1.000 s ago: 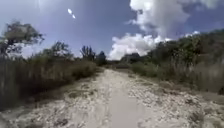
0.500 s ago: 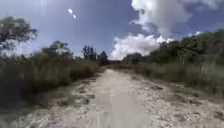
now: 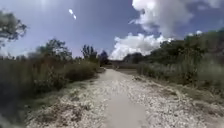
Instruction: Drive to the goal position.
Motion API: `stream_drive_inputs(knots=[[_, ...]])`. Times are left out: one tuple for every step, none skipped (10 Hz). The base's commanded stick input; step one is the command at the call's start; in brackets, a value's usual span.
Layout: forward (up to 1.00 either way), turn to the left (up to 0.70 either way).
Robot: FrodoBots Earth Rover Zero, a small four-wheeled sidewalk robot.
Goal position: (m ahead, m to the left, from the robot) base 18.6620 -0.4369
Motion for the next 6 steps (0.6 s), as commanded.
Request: stream_drive_inputs(knots=[[0.85,0.00],[0.85,0.00],[0.85,0.00],[0.85,0.00],[0.85,0.00],[0.85,0.00]])
